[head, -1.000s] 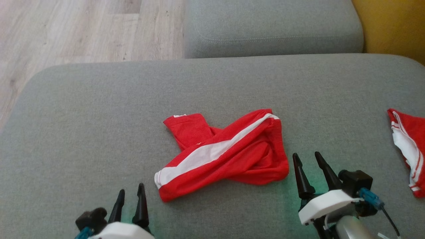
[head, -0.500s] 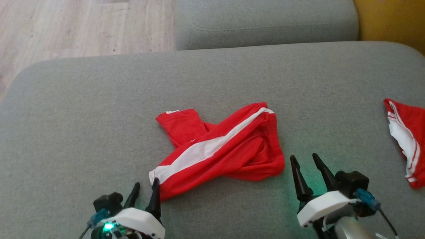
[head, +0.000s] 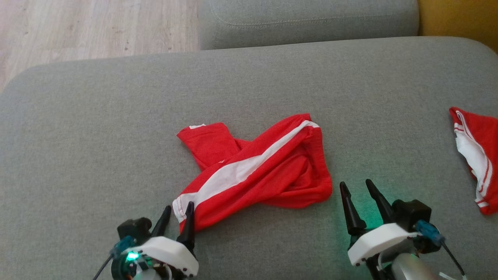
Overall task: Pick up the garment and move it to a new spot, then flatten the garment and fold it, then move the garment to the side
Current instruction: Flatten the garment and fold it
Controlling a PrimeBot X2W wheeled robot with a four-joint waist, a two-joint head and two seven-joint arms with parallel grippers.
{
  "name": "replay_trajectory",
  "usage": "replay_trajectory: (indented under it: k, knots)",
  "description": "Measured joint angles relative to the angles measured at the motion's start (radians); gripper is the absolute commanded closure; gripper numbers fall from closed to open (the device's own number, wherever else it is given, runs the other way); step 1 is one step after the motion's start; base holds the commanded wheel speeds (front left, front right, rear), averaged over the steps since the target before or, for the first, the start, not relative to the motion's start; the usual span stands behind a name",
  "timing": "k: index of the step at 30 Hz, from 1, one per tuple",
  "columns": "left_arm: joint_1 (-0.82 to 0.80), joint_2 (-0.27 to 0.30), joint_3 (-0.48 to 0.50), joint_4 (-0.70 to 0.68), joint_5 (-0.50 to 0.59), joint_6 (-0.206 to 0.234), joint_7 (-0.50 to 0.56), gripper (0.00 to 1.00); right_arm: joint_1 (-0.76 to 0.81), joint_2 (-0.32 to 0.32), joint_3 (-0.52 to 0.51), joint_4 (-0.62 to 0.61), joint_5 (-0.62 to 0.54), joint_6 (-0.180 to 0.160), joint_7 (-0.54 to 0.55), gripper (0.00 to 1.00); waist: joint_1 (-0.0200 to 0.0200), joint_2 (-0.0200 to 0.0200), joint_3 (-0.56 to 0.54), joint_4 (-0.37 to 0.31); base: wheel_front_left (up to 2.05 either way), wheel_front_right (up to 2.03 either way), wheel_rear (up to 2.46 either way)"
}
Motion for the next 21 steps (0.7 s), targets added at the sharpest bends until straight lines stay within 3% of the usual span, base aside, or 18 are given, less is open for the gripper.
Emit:
replay_trajectory:
  k: [6, 10, 13, 15, 18, 19, 21]
  knots:
    - [-0.045, -0.001, -0.040, 0.063, 0.022, 0.029, -0.005, 0.00, -0.018, 0.000, 0.008, 0.005, -0.008, 0.000, 0.000, 0.00, 0.0000, 0.0000, 0.011, -0.008, 0.00, 0.00, 0.00]
    - [-0.065, -0.002, -0.088, 0.102, -0.018, 0.045, -0.017, 0.00, -0.026, 0.000, 0.008, 0.005, -0.008, 0.000, 0.000, 0.00, -0.0001, 0.0000, 0.015, -0.013, 0.00, 0.00, 0.00]
    - [-0.079, 0.002, -0.133, 0.114, -0.086, 0.045, -0.014, 0.24, -0.026, 0.000, 0.004, 0.006, -0.008, 0.000, 0.000, 0.00, 0.0000, 0.0000, 0.015, -0.009, 0.00, 0.00, 0.00]
    - [-0.083, 0.004, -0.158, 0.115, -0.116, 0.045, -0.010, 0.31, -0.026, 0.000, 0.004, 0.006, -0.008, 0.000, 0.000, 0.00, -0.0001, 0.0000, 0.015, -0.005, 0.00, 0.00, 0.00]
    - [-0.089, 0.008, -0.191, 0.118, -0.154, 0.044, -0.002, 0.67, -0.026, 0.000, 0.005, 0.006, -0.007, 0.000, 0.000, 0.00, -0.0001, 0.0000, 0.016, 0.003, 0.00, 0.00, 0.00]
    - [-0.092, 0.008, -0.200, 0.121, -0.163, 0.044, -0.002, 1.00, -0.026, 0.000, 0.005, 0.006, -0.007, 0.000, 0.000, 0.00, -0.0001, 0.0000, 0.016, 0.006, 0.00, 0.00, 0.00]
    - [-0.094, 0.007, -0.223, 0.122, -0.186, 0.042, -0.002, 1.00, -0.026, 0.000, 0.005, 0.006, -0.006, 0.000, 0.000, 0.00, 0.0000, 0.0000, 0.016, 0.012, 0.00, 0.00, 0.00]
